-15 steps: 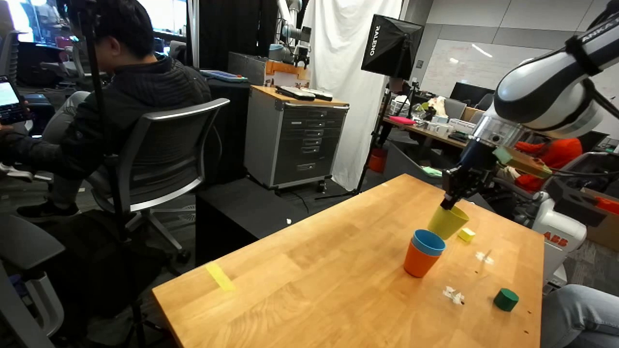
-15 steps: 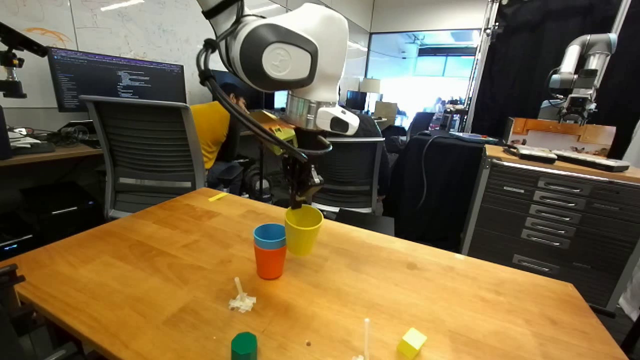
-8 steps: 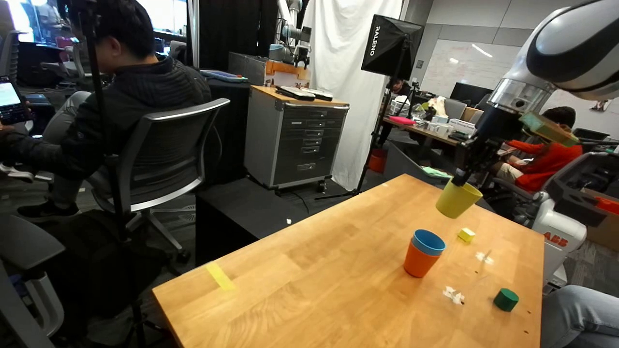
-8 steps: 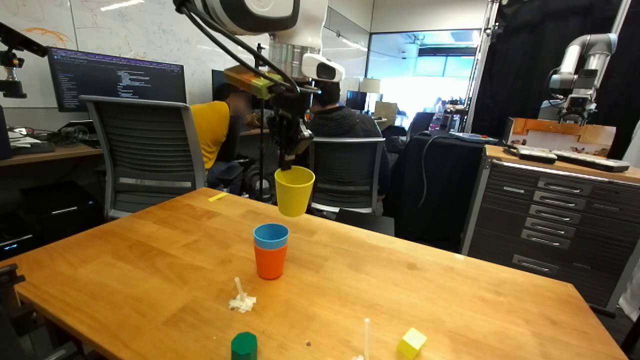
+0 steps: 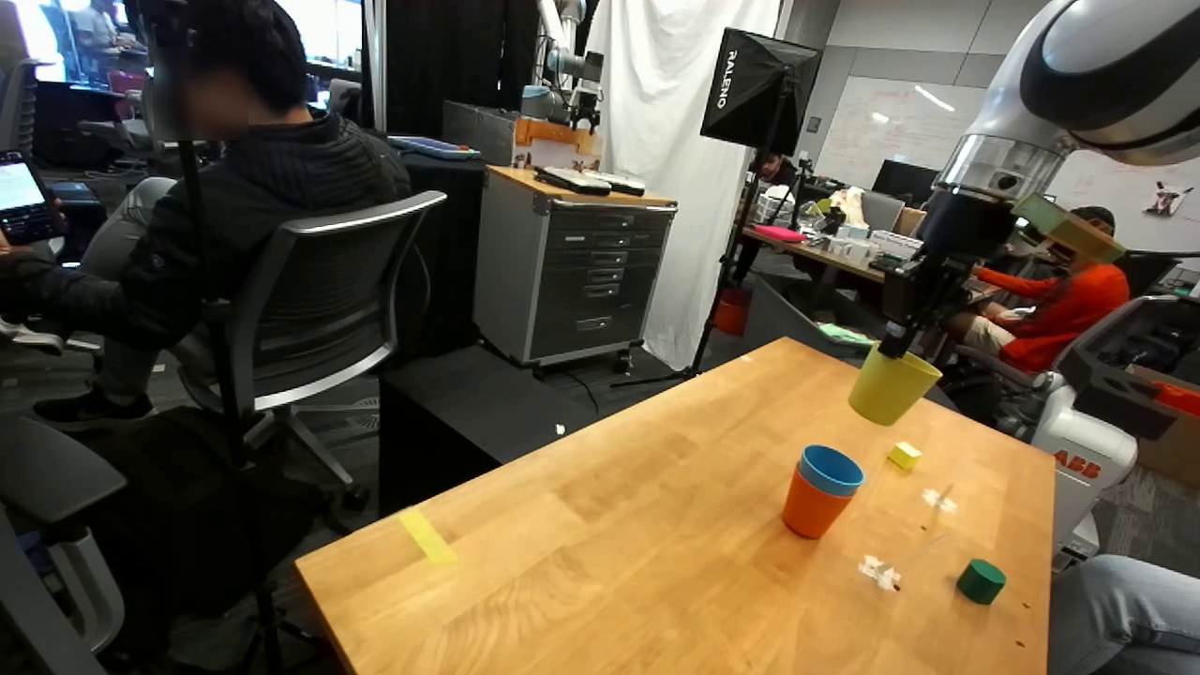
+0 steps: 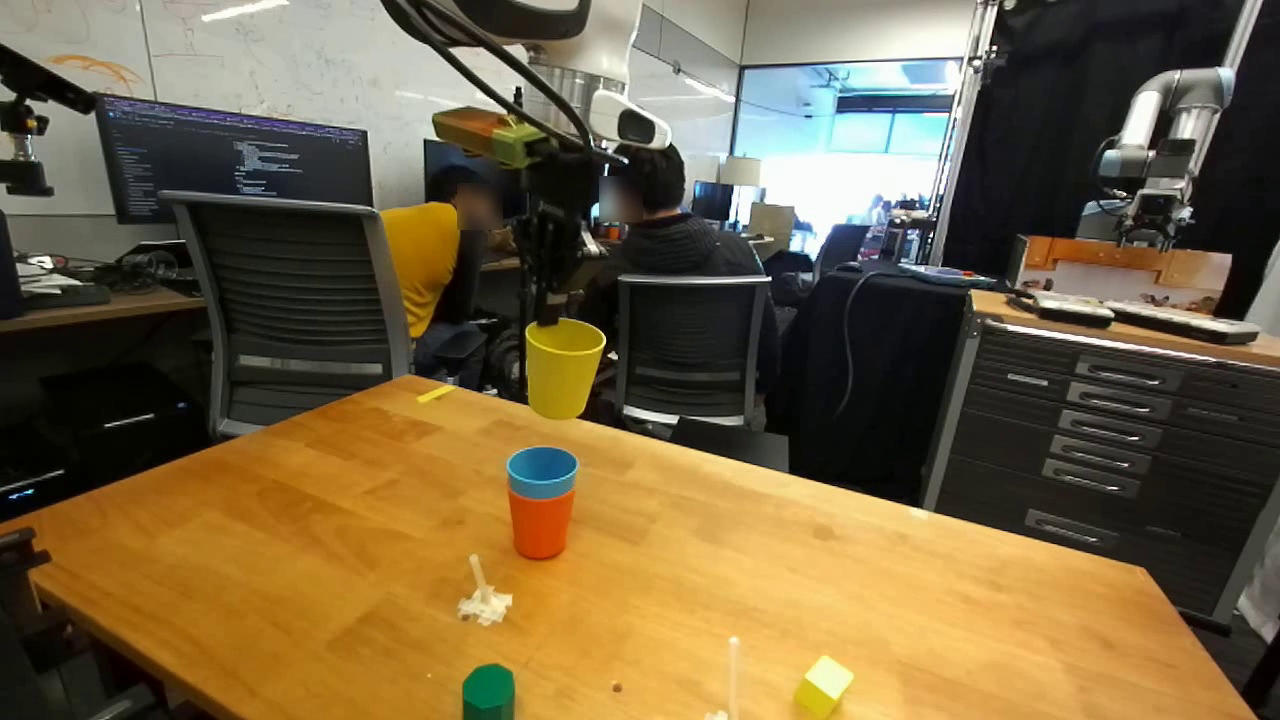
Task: Pick the blue cup and place it inside the orange cup. Then, put the yellow cup inside the orange cup
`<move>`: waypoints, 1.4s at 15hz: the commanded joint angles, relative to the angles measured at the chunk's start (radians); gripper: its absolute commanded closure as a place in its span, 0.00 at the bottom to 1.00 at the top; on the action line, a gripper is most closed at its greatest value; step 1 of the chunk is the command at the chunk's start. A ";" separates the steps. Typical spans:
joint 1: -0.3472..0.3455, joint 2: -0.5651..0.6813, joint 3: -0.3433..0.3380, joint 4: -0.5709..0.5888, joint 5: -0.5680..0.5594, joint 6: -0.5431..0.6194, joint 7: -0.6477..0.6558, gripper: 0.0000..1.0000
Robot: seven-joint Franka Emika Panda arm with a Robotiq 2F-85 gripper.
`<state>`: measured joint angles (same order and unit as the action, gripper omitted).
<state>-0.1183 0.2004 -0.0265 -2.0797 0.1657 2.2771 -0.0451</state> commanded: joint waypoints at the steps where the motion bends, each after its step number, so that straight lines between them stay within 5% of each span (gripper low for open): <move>1: 0.015 0.047 -0.014 0.083 -0.025 -0.076 0.022 0.99; 7: 0.008 0.143 -0.009 0.158 -0.013 -0.146 0.001 0.99; 21: 0.053 0.259 0.000 0.189 -0.065 -0.079 0.007 0.99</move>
<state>-0.0794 0.4421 -0.0237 -1.9144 0.1314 2.1855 -0.0462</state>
